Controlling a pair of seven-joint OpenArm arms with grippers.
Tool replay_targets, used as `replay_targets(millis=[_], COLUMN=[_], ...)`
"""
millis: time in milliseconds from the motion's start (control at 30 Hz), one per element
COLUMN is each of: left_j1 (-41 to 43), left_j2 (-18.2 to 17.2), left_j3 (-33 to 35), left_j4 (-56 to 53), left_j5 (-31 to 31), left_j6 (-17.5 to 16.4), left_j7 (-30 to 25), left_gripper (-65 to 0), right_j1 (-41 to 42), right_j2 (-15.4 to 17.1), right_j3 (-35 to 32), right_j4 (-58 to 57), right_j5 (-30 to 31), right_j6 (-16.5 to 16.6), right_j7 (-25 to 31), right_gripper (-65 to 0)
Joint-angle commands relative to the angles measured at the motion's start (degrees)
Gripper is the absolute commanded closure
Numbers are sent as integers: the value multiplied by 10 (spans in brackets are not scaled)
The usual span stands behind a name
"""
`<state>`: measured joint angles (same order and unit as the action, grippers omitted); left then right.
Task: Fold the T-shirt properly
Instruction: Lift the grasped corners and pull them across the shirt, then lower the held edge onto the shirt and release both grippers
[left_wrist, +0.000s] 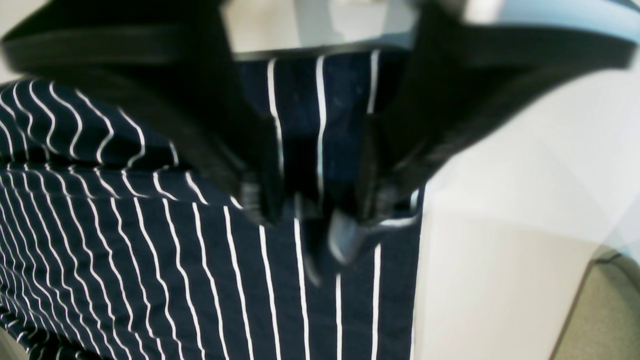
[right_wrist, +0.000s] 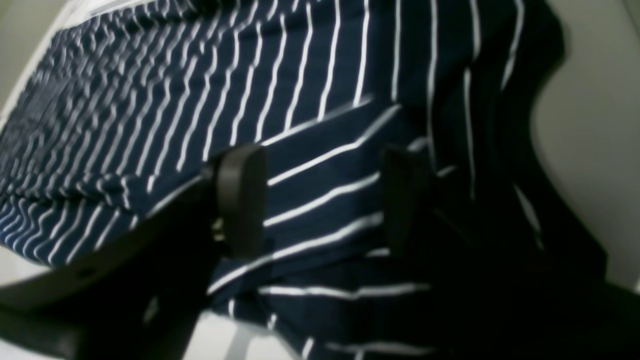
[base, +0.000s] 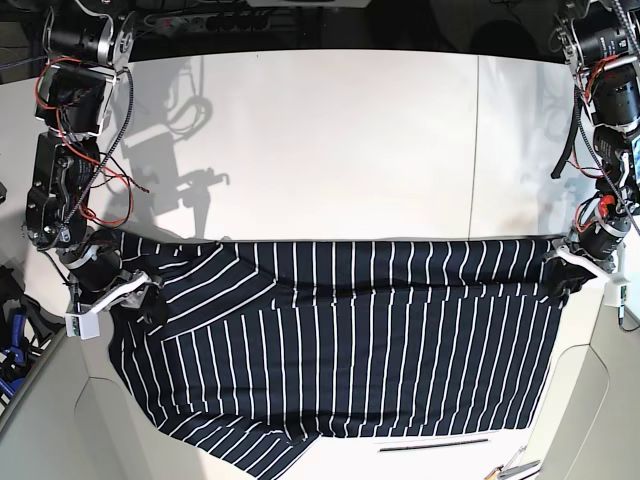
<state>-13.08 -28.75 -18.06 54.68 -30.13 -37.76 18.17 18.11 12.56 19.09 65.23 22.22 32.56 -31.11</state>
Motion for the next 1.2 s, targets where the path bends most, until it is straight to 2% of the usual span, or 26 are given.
replay_targets(millis=[0,167,333,467,667,800,867,1033,1167], left_j1=[-14,-13,-12,-10,-4,12,20,30,30], left_j2=[-16,-17,-17,-17,-16,-15,-14,-11,-7], left_j3=[-3,-25,-85,-113,-113,-113,-113,-113,-111], left_j4=[9,20,21,20,20,19,18,14,1], left_j5=[-12,-48,-83,-126,-127,-119,-108,-84,-82], left_j6=[-2,-11,-22,-22,-22,-16,-3,-2,-2], left_j7=[6,54,101,141,142,134,121,102,103], left_gripper=[-295,-295,-295,-298,-389,-392,-392,-392,-431], right_j1=[16,12,-5,-14,-46,-75,-83,-93,-94], right_j2=[8,8,10,21,47,61,62,61,60], right_j3=[1,35,130,184,200,200,200,198,192], right_j4=[12,33,60,60,60,60,59,56,45], right_j5=[12,17,57,76,79,97,100,117,119], right_j6=[2,2,2,2,2,-3,-7,-8,-8], right_j7=[6,-43,-78,-85,-83,-84,-83,-83,-83], right_gripper=[-358,-358,-358,-358,-358,-358,-358,-358,-358])
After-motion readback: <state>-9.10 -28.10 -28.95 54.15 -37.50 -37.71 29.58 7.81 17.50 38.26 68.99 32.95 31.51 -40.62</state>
